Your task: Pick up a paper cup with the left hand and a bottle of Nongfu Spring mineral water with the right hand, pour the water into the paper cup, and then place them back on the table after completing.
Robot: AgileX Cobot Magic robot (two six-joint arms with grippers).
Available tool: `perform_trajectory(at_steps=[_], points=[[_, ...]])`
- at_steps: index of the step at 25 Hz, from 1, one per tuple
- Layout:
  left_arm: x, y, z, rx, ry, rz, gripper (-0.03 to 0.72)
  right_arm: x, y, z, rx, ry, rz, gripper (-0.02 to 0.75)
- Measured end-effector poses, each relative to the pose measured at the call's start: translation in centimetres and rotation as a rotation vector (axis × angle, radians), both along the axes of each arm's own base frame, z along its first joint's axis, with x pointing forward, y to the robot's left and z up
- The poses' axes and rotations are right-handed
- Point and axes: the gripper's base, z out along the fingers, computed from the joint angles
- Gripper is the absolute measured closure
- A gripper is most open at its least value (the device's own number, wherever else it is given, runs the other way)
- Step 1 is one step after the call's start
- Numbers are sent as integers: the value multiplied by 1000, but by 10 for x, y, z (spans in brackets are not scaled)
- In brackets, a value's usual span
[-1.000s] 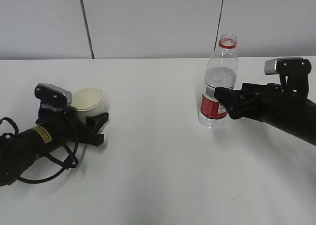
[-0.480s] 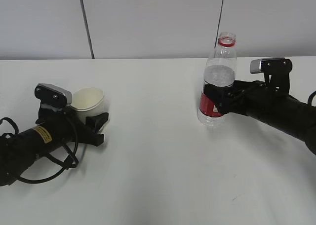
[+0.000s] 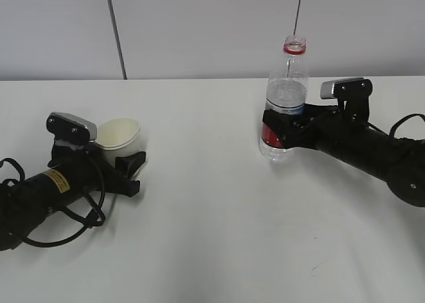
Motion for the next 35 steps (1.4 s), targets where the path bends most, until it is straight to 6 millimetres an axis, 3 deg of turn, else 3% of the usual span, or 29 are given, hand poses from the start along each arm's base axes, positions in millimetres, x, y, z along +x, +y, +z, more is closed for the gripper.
perform_trajectory(at_steps=[9, 19, 35], points=[[0, 0, 0, 0, 0, 0, 292, 2, 3, -7, 31, -45, 34, 119], [0, 0, 0, 0, 0, 0, 292, 2, 2, -15, -5, 16, 21, 67], [0, 0, 0, 0, 0, 0, 292, 22, 3, -3, -38, -29, 33, 67]])
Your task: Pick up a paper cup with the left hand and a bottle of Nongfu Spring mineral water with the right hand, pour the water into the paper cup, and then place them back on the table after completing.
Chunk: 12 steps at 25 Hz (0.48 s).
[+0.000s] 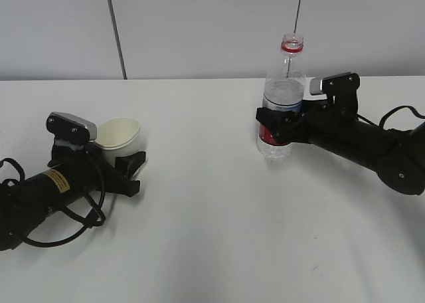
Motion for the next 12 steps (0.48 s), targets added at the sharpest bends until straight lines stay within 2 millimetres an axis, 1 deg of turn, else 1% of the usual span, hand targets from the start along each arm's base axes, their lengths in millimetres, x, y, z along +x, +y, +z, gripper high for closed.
perform_trajectory(at_steps=[2, 5, 8, 12], points=[[0, 0, 0, 0, 0, 0, 292, 0, 0, 0, -3, 3, 1, 85], [0, 0, 0, 0, 0, 1, 292, 0, 0, 0, -4, 3, 3, 153], [0, 0, 0, 0, 0, 1, 292, 0, 0, 0, -4, 1, 3, 204], [0, 0, 0, 0, 0, 0, 293, 0, 0, 0, -4, 1, 3, 237]])
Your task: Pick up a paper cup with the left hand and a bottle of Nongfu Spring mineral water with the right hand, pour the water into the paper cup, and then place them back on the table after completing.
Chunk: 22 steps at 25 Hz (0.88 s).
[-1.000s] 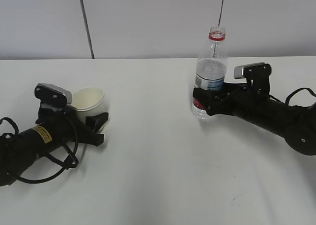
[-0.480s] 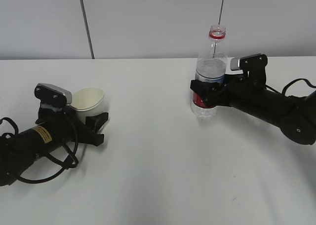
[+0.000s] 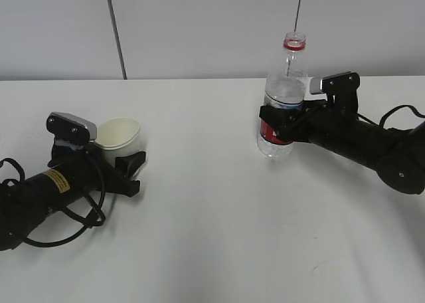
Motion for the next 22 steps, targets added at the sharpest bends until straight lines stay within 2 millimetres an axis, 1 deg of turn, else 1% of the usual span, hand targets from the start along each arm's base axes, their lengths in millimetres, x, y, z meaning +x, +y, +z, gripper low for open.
perform_trajectory(at_steps=[6, 10, 12, 18, 22], points=[[0, 0, 0, 0, 0, -1, 293, 0, 0, 0, 3, -1, -5, 251], [0, 0, 0, 0, 0, -2, 293, 0, 0, 0, 4, -1, -6, 293], [0, -1, 0, 1, 0, -9, 293, 0, 0, 0, 4, -1, -5, 301], [-5, -7, 0, 1, 7, -102, 293, 0, 0, 0, -28, -9, 2, 310], [-8, -12, 1, -13, 21, -151, 293, -1, 0, 5, -78, 0, 15, 310]])
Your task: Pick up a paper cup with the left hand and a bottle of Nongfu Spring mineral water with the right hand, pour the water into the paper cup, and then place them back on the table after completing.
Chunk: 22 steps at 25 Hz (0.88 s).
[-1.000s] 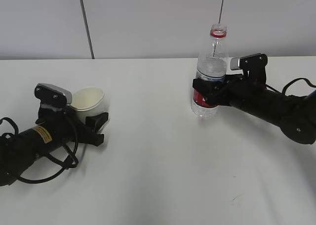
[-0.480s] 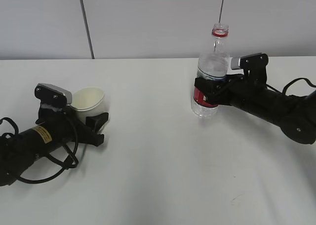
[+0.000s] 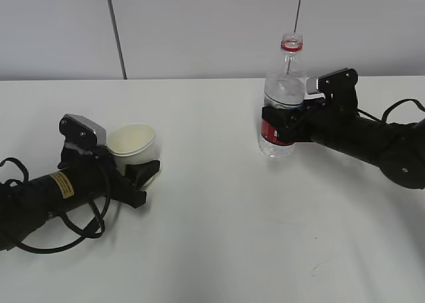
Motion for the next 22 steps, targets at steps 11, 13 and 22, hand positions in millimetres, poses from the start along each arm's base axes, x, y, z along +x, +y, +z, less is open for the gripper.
perform_trajectory(at_steps=[11, 13, 22], points=[[-16, -40, 12, -12, -29, -146, 293, -3, 0, 14, -100, 22, 29, 311], [-17, -42, 12, -14, -28, -152, 293, -3, 0, 16, -117, 20, 42, 311], [-24, -55, 12, -44, 3, -182, 293, -7, 2, 20, -218, -9, 112, 311]])
